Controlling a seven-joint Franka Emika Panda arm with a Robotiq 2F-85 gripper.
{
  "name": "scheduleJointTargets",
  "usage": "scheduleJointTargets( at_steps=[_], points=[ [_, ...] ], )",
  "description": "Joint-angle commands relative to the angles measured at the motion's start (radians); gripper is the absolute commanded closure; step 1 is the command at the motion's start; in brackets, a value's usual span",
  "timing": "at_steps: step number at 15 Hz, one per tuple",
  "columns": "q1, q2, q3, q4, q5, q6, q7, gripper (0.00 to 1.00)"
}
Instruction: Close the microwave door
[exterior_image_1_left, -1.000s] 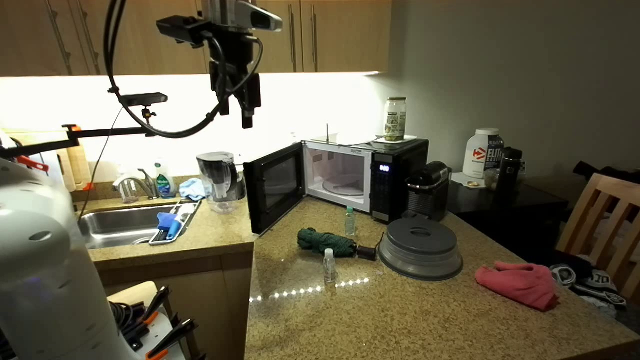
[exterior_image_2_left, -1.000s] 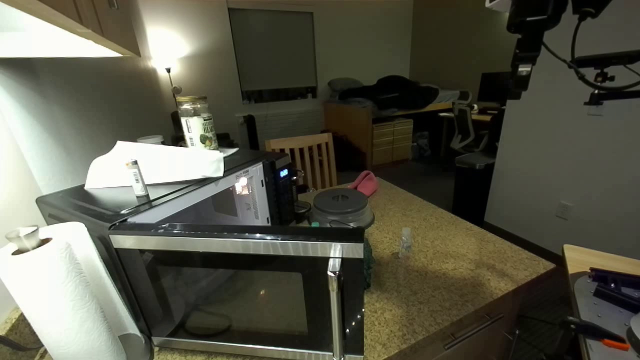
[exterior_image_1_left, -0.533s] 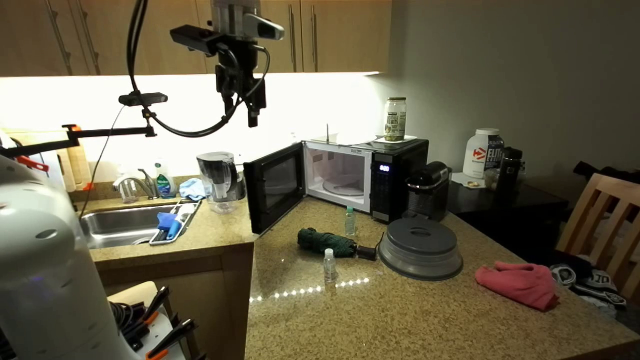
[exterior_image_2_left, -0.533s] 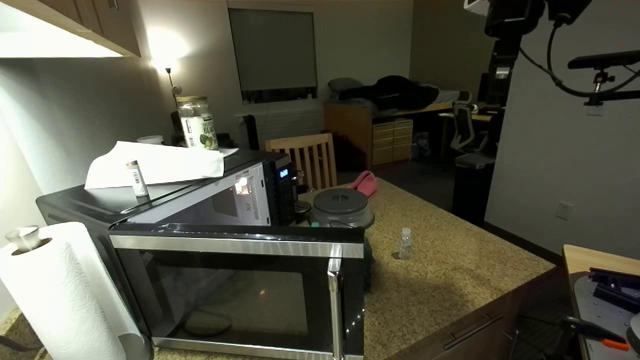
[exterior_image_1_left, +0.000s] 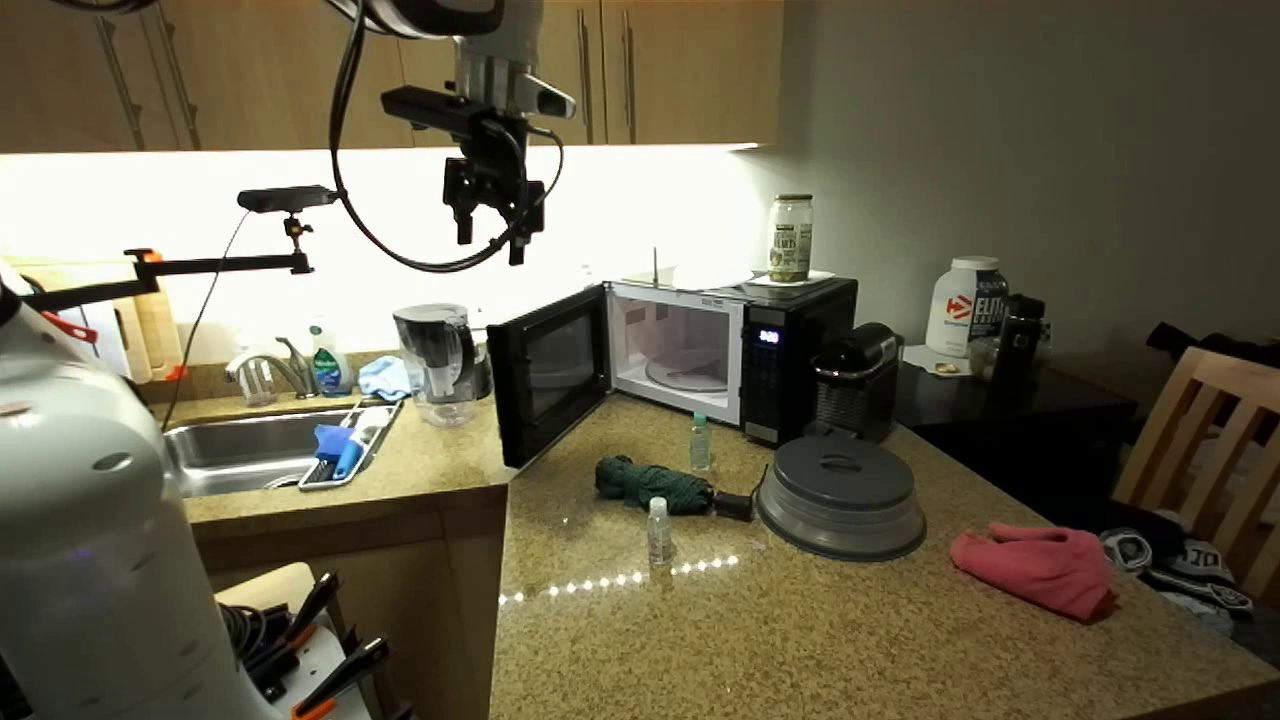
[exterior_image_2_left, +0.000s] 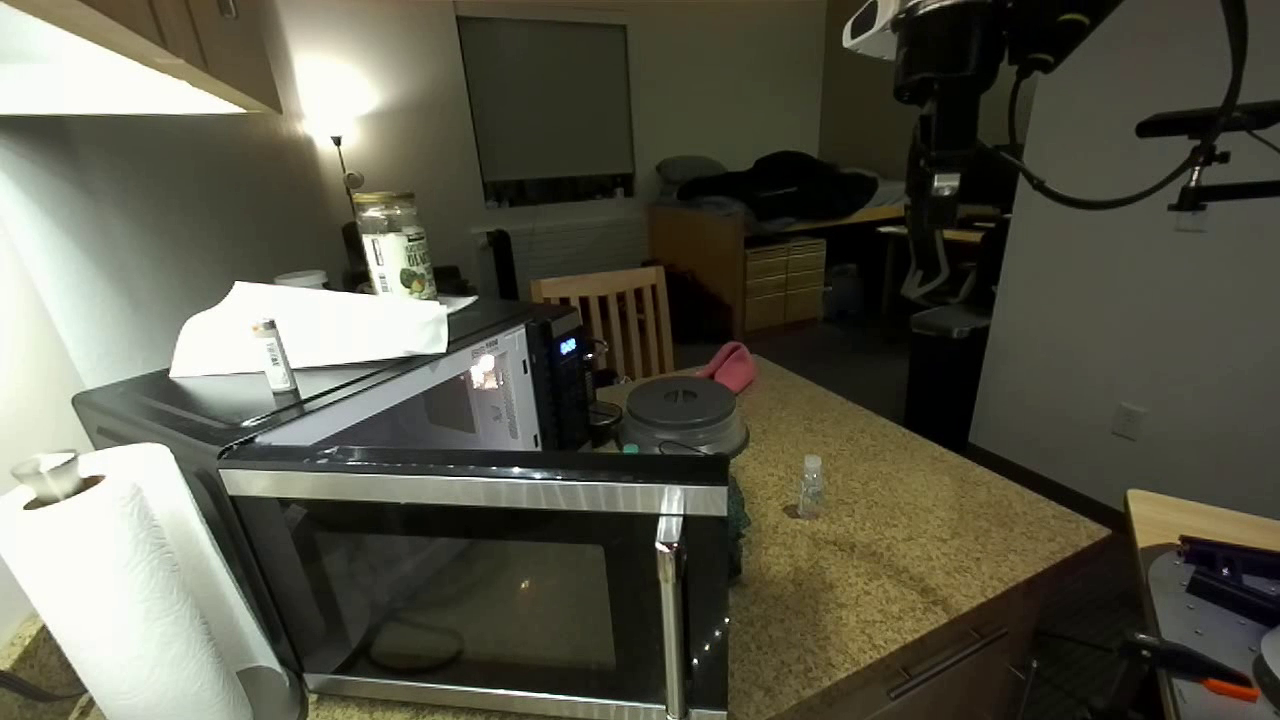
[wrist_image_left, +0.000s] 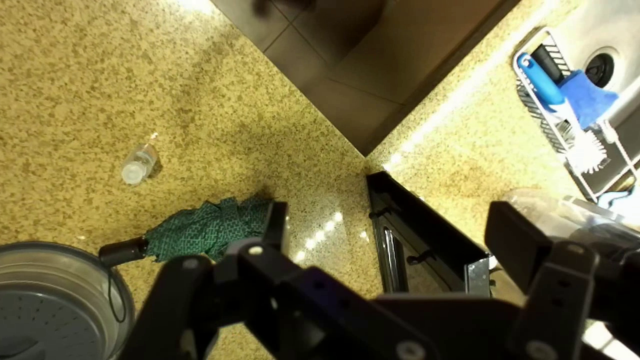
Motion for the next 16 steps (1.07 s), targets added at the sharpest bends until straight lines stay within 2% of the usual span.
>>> scheduleJointTargets(
  at_steps=[1, 4, 8, 13, 16],
  points=[
    [-0.003, 0.084, 0.028, 0.062, -0.021, -0.008, -0.05, 0.0],
    [-0.01, 0.119, 0.034, 0.101, -0.069, -0.023, -0.093, 0.0],
    [-0.024, 0.147, 0.003, 0.161, -0.158, -0.063, -0.219, 0.0],
    [-0.042, 0.213, -0.057, 0.283, -0.203, -0.214, -0.431, 0.0],
    [-0.046, 0.24, -0.07, 0.337, -0.204, -0.276, -0.537, 0.0]
  ],
)
